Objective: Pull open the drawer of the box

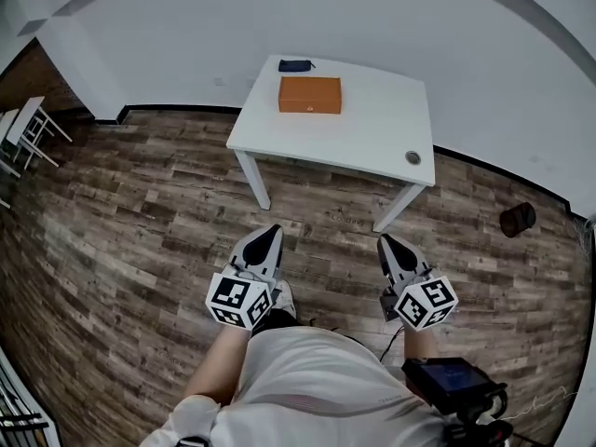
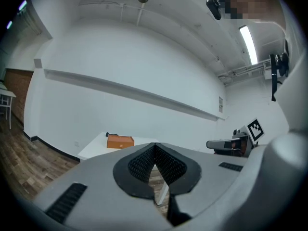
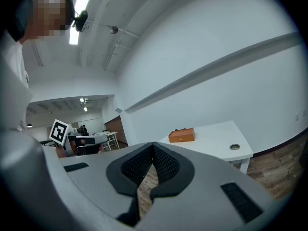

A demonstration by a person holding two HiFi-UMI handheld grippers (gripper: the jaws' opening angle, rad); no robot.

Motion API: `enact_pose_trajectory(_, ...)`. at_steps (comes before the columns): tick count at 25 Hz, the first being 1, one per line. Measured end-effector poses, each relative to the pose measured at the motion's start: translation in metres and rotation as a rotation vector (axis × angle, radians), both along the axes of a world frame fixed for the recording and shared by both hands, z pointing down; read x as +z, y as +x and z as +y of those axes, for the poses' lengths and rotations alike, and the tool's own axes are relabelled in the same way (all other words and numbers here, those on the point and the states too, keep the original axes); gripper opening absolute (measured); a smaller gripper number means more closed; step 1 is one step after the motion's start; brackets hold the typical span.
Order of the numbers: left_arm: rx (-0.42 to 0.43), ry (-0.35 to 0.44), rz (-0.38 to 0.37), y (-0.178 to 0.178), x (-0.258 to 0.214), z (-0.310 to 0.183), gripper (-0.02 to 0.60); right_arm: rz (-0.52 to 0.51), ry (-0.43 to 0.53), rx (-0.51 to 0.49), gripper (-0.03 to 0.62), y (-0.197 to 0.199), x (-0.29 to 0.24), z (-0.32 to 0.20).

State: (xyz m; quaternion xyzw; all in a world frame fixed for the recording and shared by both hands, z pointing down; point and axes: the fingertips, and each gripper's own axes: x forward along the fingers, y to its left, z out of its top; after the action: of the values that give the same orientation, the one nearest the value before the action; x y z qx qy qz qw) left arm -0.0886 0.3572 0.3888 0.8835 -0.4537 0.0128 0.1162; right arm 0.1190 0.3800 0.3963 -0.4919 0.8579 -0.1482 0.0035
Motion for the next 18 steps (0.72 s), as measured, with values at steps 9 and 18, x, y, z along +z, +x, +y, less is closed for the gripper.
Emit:
enact_pose_trajectory(9,0.002,-0.012,0.006,-0.033,0.009,-0.098,0.009,0.03,-0.025,0.017,0.003,-0.032,0.003,-0.092)
enact_pose_trajectory(18,0.026,-0.01,-0.014,-0.087,0.008,-0.171,0.009,0.039,-0.005,0.05,0.003,-0.079,-0.007,-0.166)
